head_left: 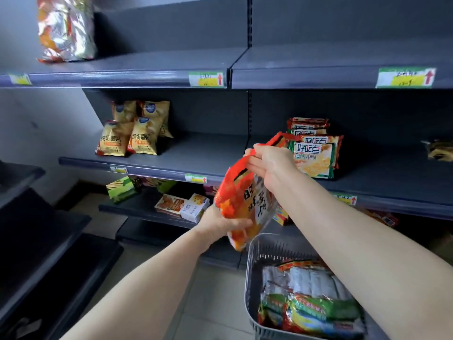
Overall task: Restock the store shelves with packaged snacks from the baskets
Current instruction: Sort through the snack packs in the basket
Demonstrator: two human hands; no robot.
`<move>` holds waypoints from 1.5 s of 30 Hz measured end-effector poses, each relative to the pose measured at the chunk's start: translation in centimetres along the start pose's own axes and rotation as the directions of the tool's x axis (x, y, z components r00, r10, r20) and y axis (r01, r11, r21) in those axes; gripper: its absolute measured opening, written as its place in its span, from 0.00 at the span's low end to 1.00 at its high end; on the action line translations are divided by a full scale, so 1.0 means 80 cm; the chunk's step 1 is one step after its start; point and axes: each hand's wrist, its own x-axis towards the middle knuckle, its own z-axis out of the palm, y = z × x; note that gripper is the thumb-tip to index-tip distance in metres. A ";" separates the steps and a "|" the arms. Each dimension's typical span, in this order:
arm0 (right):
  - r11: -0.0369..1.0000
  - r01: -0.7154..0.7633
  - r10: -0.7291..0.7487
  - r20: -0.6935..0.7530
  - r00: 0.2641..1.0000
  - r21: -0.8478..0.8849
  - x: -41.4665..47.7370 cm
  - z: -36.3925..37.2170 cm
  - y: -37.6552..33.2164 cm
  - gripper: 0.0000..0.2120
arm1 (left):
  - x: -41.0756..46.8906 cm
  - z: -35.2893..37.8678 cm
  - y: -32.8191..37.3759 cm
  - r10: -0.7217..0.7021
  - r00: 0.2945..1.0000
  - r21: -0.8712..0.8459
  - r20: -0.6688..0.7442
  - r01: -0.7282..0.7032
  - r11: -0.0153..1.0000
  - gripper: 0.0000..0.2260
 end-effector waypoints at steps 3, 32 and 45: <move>1.000 0.025 -0.025 0.080 0.996 0.008 -0.011 0.017 -0.013 0.06 | 0.002 -0.015 0.003 0.090 0.939 -0.062 -0.332 -0.117 0.991 0.15; 0.876 0.199 -0.050 0.326 0.944 -0.440 -0.108 0.282 0.238 0.16 | -0.152 -0.486 0.006 -0.064 0.790 -0.293 -0.610 -0.150 0.944 0.21; 0.883 0.437 -0.367 0.328 0.870 -0.172 -0.092 0.477 0.158 0.18 | -0.127 -0.612 0.025 0.228 0.714 -0.061 -0.662 -0.354 0.933 0.31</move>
